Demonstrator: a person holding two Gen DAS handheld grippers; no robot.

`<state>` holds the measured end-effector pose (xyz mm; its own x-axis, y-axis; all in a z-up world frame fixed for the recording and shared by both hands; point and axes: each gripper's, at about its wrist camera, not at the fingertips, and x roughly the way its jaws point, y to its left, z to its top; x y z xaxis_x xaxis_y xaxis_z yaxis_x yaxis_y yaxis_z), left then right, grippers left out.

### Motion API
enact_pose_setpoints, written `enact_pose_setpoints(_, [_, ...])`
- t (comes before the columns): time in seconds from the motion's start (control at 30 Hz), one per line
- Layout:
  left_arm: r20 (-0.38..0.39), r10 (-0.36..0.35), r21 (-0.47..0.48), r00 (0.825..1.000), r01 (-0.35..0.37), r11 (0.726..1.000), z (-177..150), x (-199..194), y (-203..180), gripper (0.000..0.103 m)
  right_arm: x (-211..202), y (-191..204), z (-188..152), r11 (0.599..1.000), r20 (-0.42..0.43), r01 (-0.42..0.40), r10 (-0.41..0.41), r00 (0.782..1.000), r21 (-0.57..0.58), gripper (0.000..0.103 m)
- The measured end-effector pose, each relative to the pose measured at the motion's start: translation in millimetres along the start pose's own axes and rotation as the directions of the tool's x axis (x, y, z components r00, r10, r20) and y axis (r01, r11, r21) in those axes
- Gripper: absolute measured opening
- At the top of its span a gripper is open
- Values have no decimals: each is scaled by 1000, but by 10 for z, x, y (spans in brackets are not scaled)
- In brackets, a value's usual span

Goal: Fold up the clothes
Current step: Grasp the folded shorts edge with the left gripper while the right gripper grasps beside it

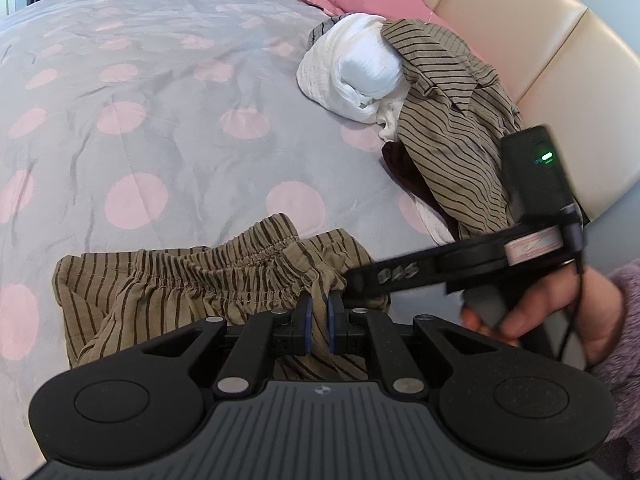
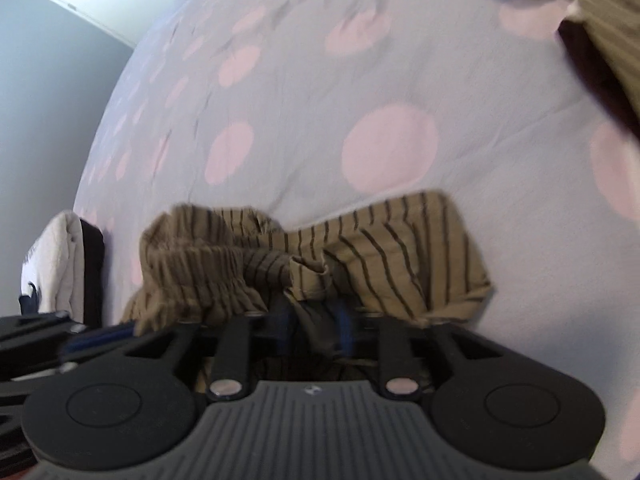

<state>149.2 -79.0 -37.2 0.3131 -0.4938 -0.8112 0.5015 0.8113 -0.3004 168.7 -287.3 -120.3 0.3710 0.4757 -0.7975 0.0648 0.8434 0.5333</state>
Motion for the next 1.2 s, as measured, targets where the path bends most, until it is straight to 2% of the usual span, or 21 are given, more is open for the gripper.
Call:
enact_pose_setpoints(0.2, [-5,4,16,1000,-4,1000,1,31,-43,6,-417,-55,67,1000,122,-3,1,992,11,42])
enact_pose_setpoints(0.3, [-7,4,18,1000,-4,1000,3,38,-48,6,-583,-140,76,999,185,37,-41,982,21,41])
enact_pose_setpoints(0.4, [-10,6,20,1000,-5,1000,10,60,-56,6,-567,-283,73,994,173,93,-102,980,58,41])
enact_pose_setpoints(0.5, [-13,5,19,1000,-5,1000,18,79,-56,6,-452,-442,36,988,123,124,-134,983,87,41])
enact_pose_setpoints(0.6, [-14,5,21,1000,-4,1000,22,89,-62,6,-322,-543,2,984,82,152,-160,984,95,36])
enact_pose_setpoints(0.67, [-14,1,22,1000,-1,1000,27,94,-63,6,-238,-615,-30,984,46,124,-130,990,129,30])
enact_pose_setpoints(0.7, [-14,0,22,1000,1,1000,29,94,-62,6,-207,-642,-47,984,32,106,-112,993,144,20])
enact_pose_setpoints(0.73, [-13,-2,21,1000,2,1000,32,94,-60,6,-197,-652,-59,984,29,91,-96,995,151,12])
enact_pose_setpoints(0.8, [-11,-3,19,1000,3,1000,40,91,-55,6,-241,-614,-62,987,56,74,-83,995,140,4])
enact_pose_setpoints(0.93, [-11,-2,18,1000,2,1000,43,106,-52,6,-460,-450,-58,996,140,8,-21,990,92,2])
enact_pose_setpoints(1.03, [-14,1,16,1000,0,1000,45,131,-48,6,-576,-274,-88,999,178,-42,39,983,10,2])
enact_pose_setpoints(1.2, [-15,1,16,1000,-1,1000,48,141,-50,6,-505,23,-161,985,148,-61,86,985,-163,2])
